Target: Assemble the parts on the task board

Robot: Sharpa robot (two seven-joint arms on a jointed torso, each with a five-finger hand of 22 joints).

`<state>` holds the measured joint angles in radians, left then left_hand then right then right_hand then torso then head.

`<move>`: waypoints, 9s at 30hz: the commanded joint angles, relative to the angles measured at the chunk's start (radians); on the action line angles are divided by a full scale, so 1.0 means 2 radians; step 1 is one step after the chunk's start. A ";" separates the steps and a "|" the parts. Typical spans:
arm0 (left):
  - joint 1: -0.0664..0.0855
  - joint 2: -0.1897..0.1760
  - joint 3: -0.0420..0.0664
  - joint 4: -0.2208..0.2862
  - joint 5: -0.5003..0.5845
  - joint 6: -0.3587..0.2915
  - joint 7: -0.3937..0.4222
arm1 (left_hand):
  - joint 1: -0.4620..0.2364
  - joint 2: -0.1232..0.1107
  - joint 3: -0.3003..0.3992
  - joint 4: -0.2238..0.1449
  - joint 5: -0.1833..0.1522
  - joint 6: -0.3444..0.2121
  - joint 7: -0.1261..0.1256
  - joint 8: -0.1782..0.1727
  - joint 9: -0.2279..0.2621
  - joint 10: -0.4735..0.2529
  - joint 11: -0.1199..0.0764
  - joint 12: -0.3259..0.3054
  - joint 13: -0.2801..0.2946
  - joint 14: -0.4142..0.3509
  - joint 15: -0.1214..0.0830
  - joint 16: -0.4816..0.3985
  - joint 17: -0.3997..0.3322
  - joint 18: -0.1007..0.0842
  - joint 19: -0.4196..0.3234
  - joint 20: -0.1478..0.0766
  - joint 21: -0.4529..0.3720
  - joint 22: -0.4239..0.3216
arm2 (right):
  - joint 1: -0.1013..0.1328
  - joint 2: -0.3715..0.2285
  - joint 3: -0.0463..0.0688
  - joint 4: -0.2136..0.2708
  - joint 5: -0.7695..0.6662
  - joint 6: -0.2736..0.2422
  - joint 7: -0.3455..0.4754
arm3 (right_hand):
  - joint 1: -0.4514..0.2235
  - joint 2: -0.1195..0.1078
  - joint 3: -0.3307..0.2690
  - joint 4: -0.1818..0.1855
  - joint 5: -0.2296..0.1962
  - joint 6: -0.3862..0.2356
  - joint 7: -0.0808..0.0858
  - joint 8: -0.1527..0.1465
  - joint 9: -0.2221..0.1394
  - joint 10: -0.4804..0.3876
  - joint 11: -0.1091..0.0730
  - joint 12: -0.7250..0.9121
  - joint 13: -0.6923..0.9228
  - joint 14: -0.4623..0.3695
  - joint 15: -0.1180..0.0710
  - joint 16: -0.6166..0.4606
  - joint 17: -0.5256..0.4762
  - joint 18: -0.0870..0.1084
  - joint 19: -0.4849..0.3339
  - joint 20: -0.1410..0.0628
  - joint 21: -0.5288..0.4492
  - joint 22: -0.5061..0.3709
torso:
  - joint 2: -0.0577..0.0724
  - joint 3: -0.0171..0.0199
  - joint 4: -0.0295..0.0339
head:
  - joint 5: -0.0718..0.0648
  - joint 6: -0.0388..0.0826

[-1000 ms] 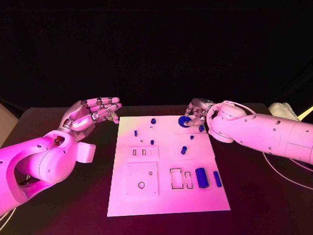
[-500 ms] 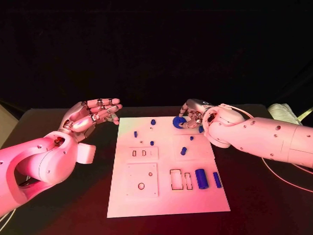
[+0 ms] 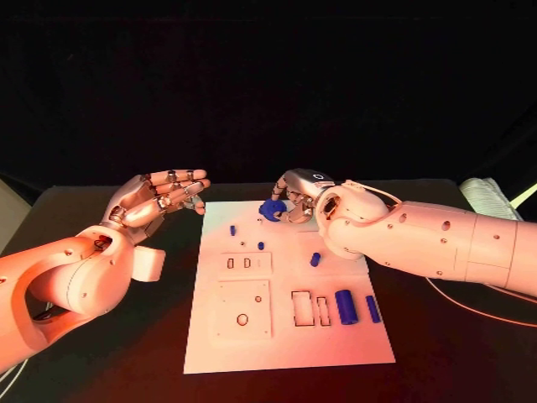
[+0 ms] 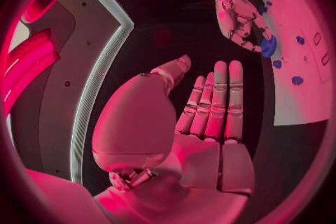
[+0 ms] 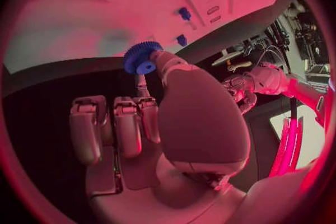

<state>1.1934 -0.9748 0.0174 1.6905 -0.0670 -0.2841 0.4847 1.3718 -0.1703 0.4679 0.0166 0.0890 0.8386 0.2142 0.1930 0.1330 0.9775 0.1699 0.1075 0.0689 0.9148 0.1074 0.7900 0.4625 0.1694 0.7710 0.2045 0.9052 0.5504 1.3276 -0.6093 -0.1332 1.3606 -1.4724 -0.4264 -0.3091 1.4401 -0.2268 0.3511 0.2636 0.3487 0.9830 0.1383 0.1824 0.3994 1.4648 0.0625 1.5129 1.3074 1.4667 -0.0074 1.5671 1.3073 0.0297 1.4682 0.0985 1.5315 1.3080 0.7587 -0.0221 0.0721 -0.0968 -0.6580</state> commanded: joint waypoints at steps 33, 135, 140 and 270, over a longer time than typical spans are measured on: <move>0.001 0.007 0.000 -0.001 0.001 0.008 0.004 | -0.003 0.003 0.002 0.001 -0.002 0.000 0.009 0.001 0.000 -0.002 0.003 -0.002 0.000 -0.003 0.001 0.003 0.000 0.006 -0.005 0.001 0.003 0.001 | -0.021 0.065 -0.008 -0.064 -0.019 0.021 0.008 | -0.003 -0.004 0.009 -0.003 -0.004 0.005 0.000 0.002 0.000 0.019 -0.003 -0.003 0.092 0.052 -0.004 0.002 0.132 -0.009 0.039 -0.004 0.001 0.111 | 0.001 0.0007 -0.0008 | 0.004 -0.004; 0.001 0.004 0.000 -0.004 0.000 -0.001 -0.001 | 0.000 0.003 0.005 -0.001 -0.001 -0.002 0.010 0.001 -0.001 -0.004 0.003 -0.002 0.000 -0.006 0.001 0.007 -0.001 0.007 -0.009 0.002 0.009 0.004 | -0.023 0.040 -0.010 -0.052 0.015 0.044 0.017 | -0.089 0.034 -0.064 0.012 -0.021 -0.025 0.010 -0.029 -0.025 -0.004 0.007 -0.029 0.069 0.052 0.005 0.002 0.132 -0.007 0.036 0.004 -0.007 0.107 | 0.001 0.0012 -0.0009 | 0.009 -0.009; 0.001 0.003 0.000 -0.004 0.000 -0.001 -0.001 | 0.000 0.003 0.005 -0.001 -0.001 -0.002 0.010 0.001 -0.001 -0.004 0.003 -0.002 0.000 -0.006 0.001 0.007 -0.001 0.007 -0.009 0.002 0.009 0.004 | -0.023 0.037 -0.010 -0.047 0.014 0.043 0.017 | -0.089 0.033 -0.063 0.012 -0.020 -0.024 0.010 -0.029 -0.025 -0.003 0.007 -0.028 0.070 0.052 0.005 0.002 0.132 -0.007 0.036 0.004 -0.006 0.108 | 0.001 0.0015 -0.0015 | 0.010 -0.010; 0.000 0.001 0.000 -0.014 0.000 0.006 0.000 | 0.000 0.002 0.007 -0.003 -0.002 -0.003 0.011 0.001 -0.001 -0.005 0.004 -0.001 0.000 -0.008 0.002 0.009 -0.003 0.007 -0.014 0.003 0.013 0.006 | -0.034 -0.137 -0.008 -0.057 0.143 0.049 0.199 | 0.000 0.004 0.030 -0.059 -0.072 -0.012 0.010 -0.017 -0.033 -0.008 0.006 -0.035 0.067 0.052 0.005 0.002 0.132 -0.005 0.031 0.004 -0.017 0.102 | -0.005 0.0070 -0.0075 | -0.005 -0.011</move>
<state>1.1931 -0.9728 0.0171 1.6609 -0.0672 -0.2845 0.4770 1.3718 -0.1704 0.4748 0.0097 0.0892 0.8386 0.2142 0.1930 0.1322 0.9740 0.1734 0.1075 0.0690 0.9039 0.1112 0.8043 0.4570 0.1696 0.7505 0.2109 0.9283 0.5622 1.2601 -0.8842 -0.1501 1.2465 -1.1705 -0.3455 0.0880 1.4453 -0.2239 0.4053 0.1460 0.2071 0.9499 0.1581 0.1430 0.3328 1.4436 0.0770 1.4403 1.3081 1.4686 0.0054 1.5671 1.3076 0.0298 1.4681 0.1092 1.4959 1.3073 0.7489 -0.0078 0.0573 -0.1061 -0.6796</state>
